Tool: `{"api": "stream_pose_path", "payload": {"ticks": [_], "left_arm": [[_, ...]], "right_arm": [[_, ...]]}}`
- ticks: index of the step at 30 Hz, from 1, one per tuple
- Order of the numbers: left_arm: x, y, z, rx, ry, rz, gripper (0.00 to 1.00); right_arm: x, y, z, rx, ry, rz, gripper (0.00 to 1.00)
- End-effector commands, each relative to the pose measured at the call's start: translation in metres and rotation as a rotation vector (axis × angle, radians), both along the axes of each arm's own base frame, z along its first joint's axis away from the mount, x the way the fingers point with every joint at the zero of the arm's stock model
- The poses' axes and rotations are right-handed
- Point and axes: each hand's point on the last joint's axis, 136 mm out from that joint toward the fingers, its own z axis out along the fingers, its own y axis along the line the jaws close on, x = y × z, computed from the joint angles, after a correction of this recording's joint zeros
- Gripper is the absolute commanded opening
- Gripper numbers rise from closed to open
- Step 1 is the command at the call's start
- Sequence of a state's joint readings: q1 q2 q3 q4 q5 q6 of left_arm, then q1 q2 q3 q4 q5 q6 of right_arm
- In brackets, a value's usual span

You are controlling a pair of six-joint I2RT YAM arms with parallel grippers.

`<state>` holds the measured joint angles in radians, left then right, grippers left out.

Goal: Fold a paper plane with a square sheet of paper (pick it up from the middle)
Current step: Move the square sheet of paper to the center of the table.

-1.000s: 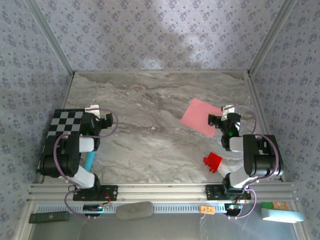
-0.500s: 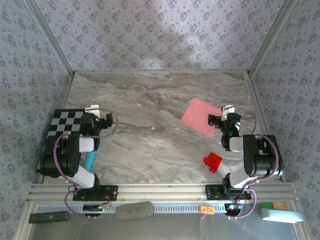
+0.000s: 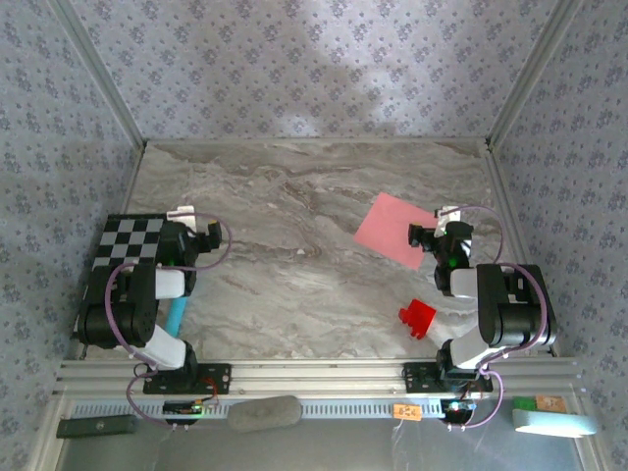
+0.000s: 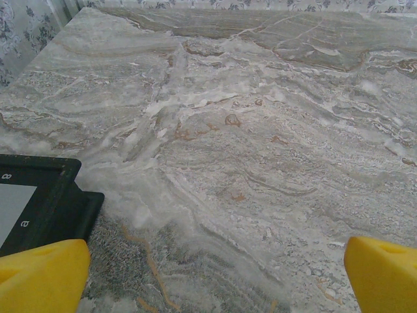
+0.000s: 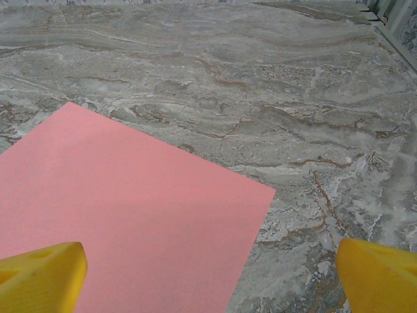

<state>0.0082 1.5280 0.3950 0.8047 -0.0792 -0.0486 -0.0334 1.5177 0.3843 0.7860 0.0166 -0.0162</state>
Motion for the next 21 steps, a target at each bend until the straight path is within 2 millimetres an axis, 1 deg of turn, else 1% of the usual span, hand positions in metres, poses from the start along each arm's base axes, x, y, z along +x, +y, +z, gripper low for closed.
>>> {"api": "stream_pose_path", "payload": {"ticks": [1,4,6,8,10,11,13,15,16,17,18,20,21], "left_arm": [[0.006,0.002,0.007,0.012,-0.019,0.004,1.00],[0.005,0.002,0.007,0.012,-0.021,0.001,1.00],[0.005,-0.002,0.014,0.012,-0.032,-0.017,1.00],[0.002,-0.002,0.027,0.015,-0.027,-0.017,1.00],[-0.001,0.000,0.042,0.010,-0.011,-0.007,1.00],[-0.001,0.001,0.053,-0.002,-0.012,0.005,1.00],[-0.002,0.001,0.071,-0.045,-0.019,0.026,1.00],[-0.002,-0.001,0.088,-0.108,-0.013,0.043,1.00],[-0.003,-0.002,0.094,-0.159,0.005,0.061,1.00],[-0.003,-0.003,0.102,-0.217,0.023,0.081,1.00],[-0.004,-0.007,0.104,-0.260,0.052,0.085,1.00],[-0.003,-0.014,0.107,-0.368,0.101,0.100,1.00],[-0.002,-0.021,0.107,-0.421,0.117,0.074,1.00]], "right_arm": [[0.006,-0.001,0.007,-0.005,-0.016,0.007,1.00],[0.006,-0.001,0.008,-0.006,-0.021,0.004,1.00],[0.006,-0.001,0.017,-0.014,-0.039,-0.002,1.00],[0.003,-0.003,0.030,-0.023,-0.017,-0.014,1.00],[0.001,-0.007,0.049,-0.022,-0.013,-0.048,1.00],[0.002,-0.012,0.059,-0.007,-0.016,-0.082,1.00],[0.003,-0.014,0.074,0.050,0.002,-0.126,1.00],[0.004,-0.012,0.082,0.123,0.074,-0.153,1.00],[0.004,-0.010,0.084,0.169,0.119,-0.175,1.00],[0.006,-0.004,0.084,0.213,0.165,-0.172,1.00],[0.006,0.002,0.081,0.246,0.210,-0.162,1.00],[0.007,0.016,0.072,0.339,0.315,-0.169,1.00],[0.008,0.025,0.066,0.381,0.359,-0.149,1.00]]}}
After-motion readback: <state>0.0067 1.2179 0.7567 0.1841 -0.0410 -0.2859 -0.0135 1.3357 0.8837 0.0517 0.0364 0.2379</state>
